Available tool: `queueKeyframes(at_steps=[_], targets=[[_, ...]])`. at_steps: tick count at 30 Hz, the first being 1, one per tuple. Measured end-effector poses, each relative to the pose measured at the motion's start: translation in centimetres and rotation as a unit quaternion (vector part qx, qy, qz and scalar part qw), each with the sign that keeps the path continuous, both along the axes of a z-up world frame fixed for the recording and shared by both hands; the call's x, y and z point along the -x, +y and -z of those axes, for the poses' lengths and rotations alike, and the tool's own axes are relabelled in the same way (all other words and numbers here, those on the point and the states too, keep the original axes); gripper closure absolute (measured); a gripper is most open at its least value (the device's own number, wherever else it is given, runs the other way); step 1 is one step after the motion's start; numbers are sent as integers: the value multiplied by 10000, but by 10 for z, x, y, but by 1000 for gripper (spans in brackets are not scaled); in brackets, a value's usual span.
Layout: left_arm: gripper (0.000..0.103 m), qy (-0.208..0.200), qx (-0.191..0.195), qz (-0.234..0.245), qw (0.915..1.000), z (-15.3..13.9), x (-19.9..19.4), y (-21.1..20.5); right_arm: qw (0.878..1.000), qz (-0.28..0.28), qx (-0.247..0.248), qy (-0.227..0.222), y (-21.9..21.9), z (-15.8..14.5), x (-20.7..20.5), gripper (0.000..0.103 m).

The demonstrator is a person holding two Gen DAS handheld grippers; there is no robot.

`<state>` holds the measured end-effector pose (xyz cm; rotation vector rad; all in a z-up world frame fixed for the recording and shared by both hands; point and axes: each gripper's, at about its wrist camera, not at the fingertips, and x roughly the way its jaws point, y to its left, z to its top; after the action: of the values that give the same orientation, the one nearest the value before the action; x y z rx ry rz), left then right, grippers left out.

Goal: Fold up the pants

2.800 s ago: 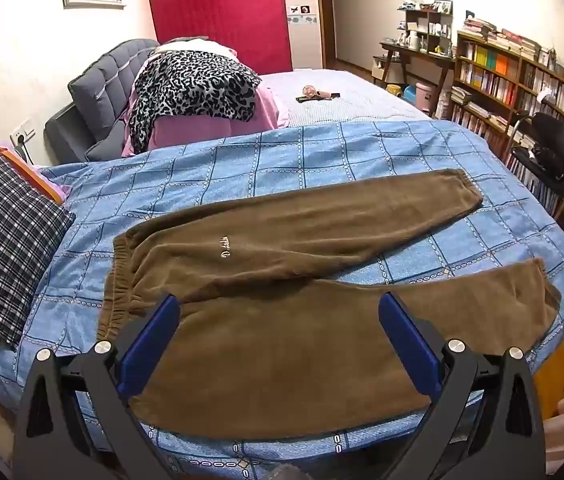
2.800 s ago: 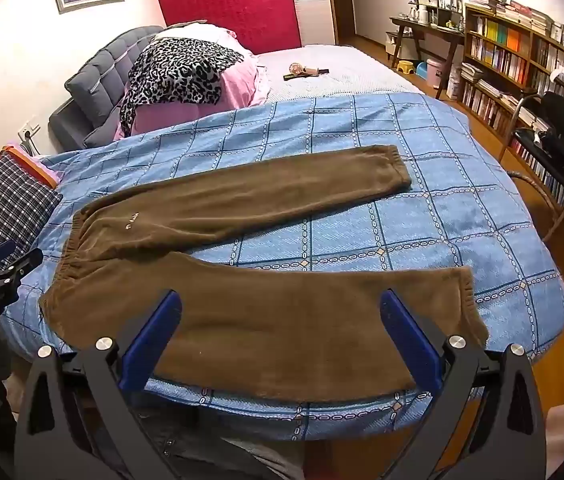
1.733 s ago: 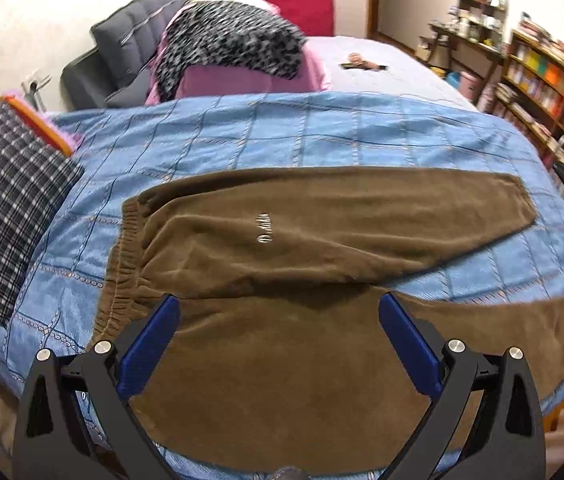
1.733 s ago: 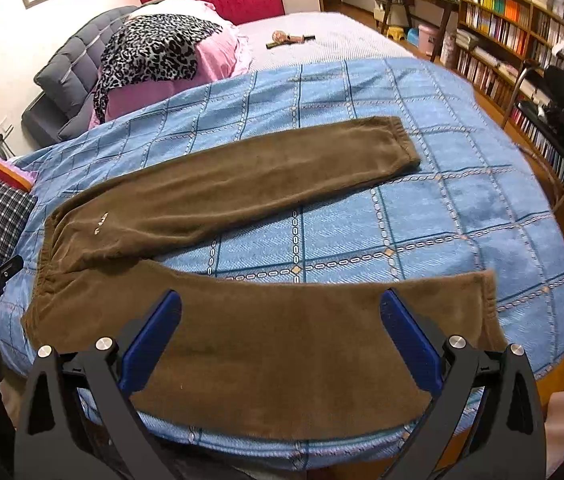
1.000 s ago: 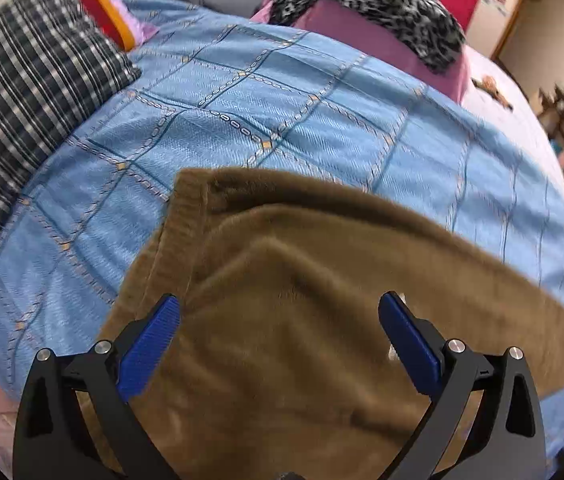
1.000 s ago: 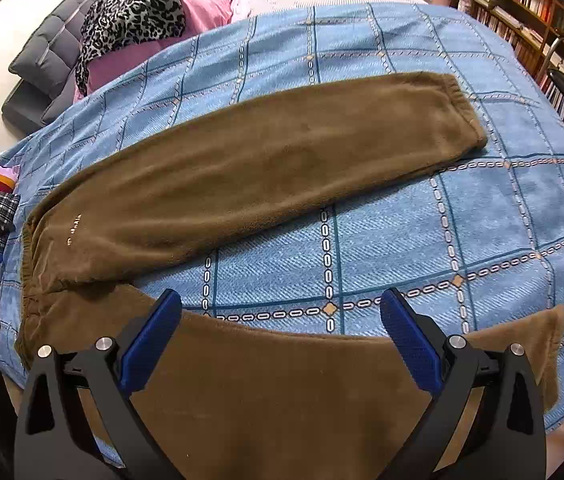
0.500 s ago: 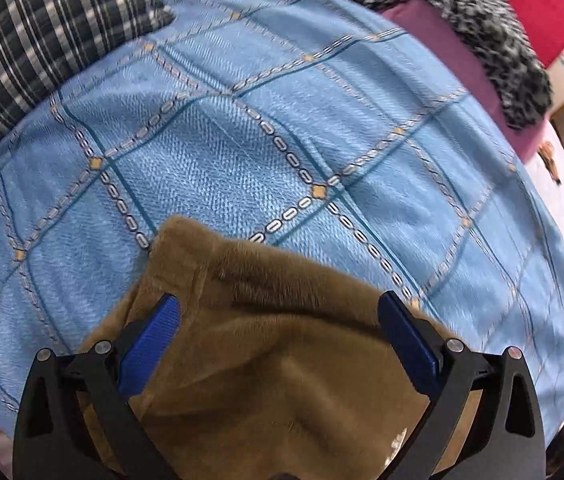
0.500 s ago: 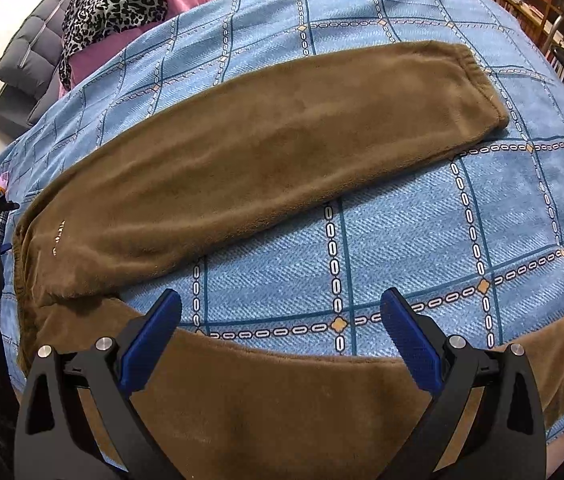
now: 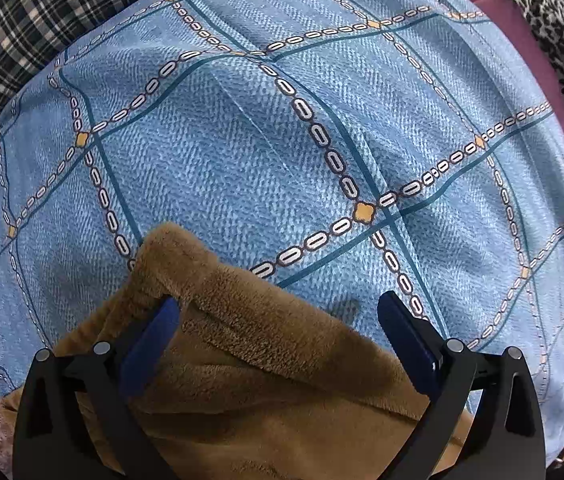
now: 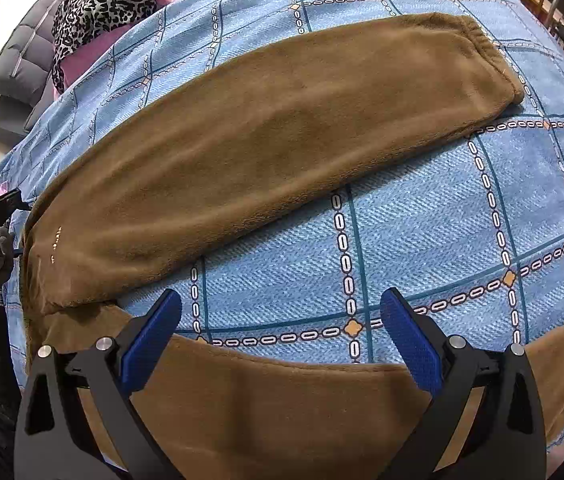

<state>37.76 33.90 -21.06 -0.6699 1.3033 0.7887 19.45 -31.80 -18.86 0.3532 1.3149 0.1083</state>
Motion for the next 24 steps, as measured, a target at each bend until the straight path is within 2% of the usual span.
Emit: queueKeyframes(at_steps=[2, 3, 4, 5, 6, 8, 10, 17, 20, 24], targets=[[22, 113, -111, 73, 9998, -2, 1, -2, 10000, -7, -15, -25, 1, 0, 0, 3], [26, 117, -160, 112, 9997, -5, 3, -6, 10000, -16, -14, -56, 1, -1, 1, 3], [39, 73, -178, 175, 9997, -8, 6, -7, 10000, -20, 1, -85, 2, -1, 2, 3], [59, -50, -82, 321, 9994, -12, 10, -11, 9999, -23, 23, -116, 2, -1, 3, 3], [62, -113, 9, 435, 9990, -14, 14, -14, 9999, -23, 43, -142, 2, -1, 3, 3], [79, -312, 48, 561, 9979, -25, 26, -17, 9998, 2, 34, -181, 0, -1, 4, 3], [90, -532, 190, 612, 9965, -34, 40, -19, 9998, 23, 18, -215, -1, -2, 5, 3], [98, -1241, 422, 915, 9871, -73, 106, -41, 9990, 110, 99, -432, -7, -11, 5, 3], [98, -1433, 497, 1056, 9828, -81, 128, -51, 9988, 178, 54, -462, -9, -13, 4, 3], [97, -1706, 774, 1059, 9766, -75, 130, -51, 9989, 131, 26, -455, -6, -12, 3, 3]])
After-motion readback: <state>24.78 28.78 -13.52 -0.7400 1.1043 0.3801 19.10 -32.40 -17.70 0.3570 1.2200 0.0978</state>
